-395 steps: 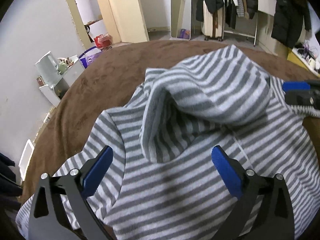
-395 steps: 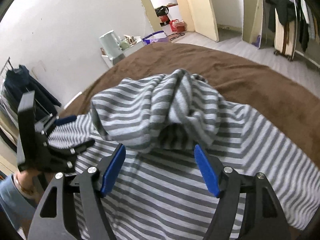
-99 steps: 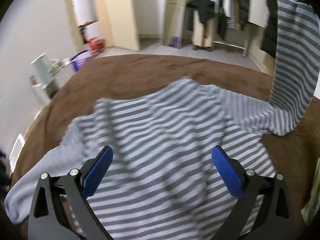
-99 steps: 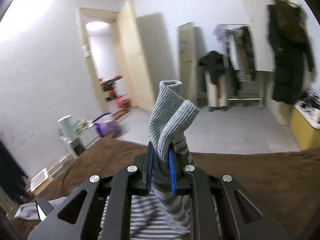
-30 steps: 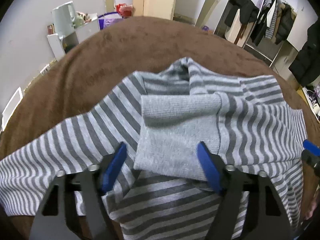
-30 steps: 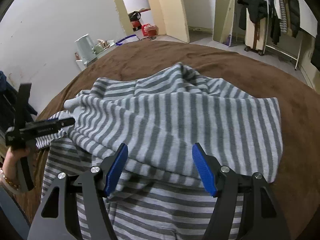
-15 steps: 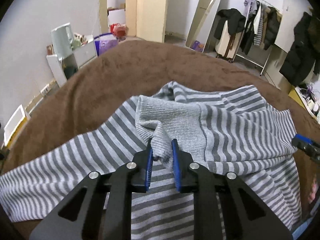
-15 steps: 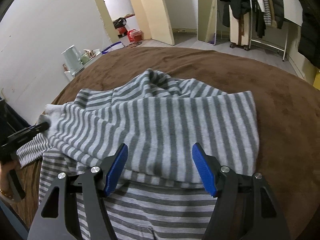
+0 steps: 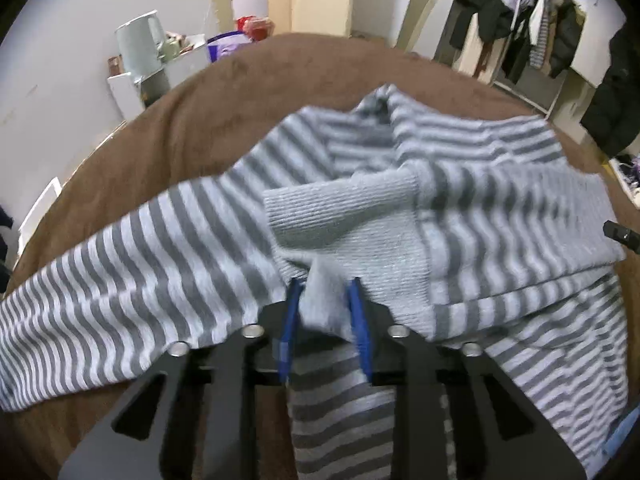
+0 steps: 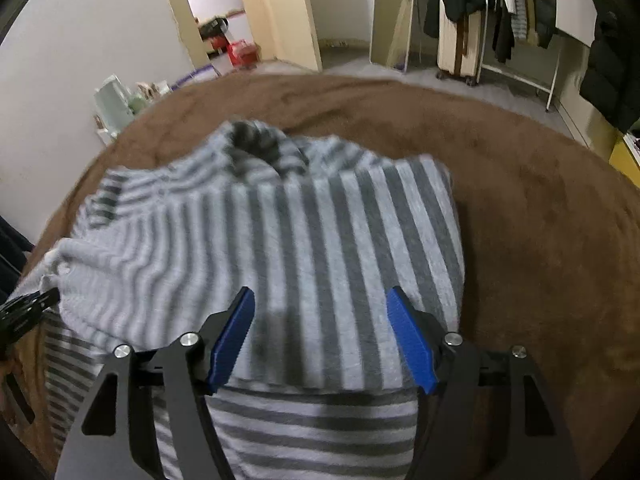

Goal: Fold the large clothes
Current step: 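Lay the sleeve cuff across the hoodie body and open the right gripper, then grasp the other striped sleeve cuff with the left gripper, then lift the sleeve with the left gripper and fold it across the hoodie body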

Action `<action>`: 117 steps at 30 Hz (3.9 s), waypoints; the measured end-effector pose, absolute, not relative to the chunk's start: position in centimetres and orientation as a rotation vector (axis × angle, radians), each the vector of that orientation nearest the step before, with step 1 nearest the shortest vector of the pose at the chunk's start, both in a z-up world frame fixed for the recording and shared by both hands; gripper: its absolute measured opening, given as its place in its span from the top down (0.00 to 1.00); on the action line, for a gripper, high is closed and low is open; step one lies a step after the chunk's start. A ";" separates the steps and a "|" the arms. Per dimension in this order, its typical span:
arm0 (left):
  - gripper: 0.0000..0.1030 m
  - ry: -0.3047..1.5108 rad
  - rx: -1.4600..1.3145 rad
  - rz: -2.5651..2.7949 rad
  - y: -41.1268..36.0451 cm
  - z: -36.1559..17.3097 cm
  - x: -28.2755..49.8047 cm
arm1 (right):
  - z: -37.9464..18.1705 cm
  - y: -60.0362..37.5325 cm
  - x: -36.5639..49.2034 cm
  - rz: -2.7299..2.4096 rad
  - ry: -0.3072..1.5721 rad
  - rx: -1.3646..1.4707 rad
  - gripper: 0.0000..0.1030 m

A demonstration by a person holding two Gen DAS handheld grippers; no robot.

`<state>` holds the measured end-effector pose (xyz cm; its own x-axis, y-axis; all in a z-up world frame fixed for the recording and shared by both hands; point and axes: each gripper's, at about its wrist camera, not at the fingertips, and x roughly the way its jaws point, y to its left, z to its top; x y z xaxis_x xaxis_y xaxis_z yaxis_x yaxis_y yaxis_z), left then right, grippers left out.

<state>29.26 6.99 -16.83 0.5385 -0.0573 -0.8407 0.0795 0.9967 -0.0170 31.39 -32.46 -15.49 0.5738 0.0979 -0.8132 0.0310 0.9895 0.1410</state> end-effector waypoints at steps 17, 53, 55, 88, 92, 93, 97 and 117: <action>0.19 0.981 0.037 0.014 8.8 -17.4 27.6 | -19.1 -31.3 33.1 0.027 1.003 0.066 0.38; 0.06 0.857 -0.329 0.406 32.6 -13.4 14.5 | -9.8 -7.1 29.1 0.458 0.808 -0.117 0.12; 0.06 0.852 -0.355 0.455 35.0 -13.8 13.3 | -10.4 -5.4 28.8 0.480 0.820 -0.124 0.12; 0.83 0.659 -0.512 0.448 45.0 -15.8 13.7 | -15.9 1.7 30.9 0.478 0.879 -0.272 0.07; 0.84 0.633 -0.507 0.435 44.6 -14.2 13.7 | -17.0 2.4 31.6 0.434 0.892 -0.306 0.05; 0.84 0.629 -0.520 0.425 44.5 -13.6 13.7 | -17.3 2.4 31.9 0.427 0.900 -0.304 0.05; 0.84 0.623 -0.507 0.393 43.6 -11.6 14.0 | -18.7 2.4 32.6 0.403 0.937 -0.311 0.04; 0.84 0.539 -0.391 0.230 37.6 -2.7 17.4 | -14.6 -0.4 31.7 0.425 0.907 -0.147 0.05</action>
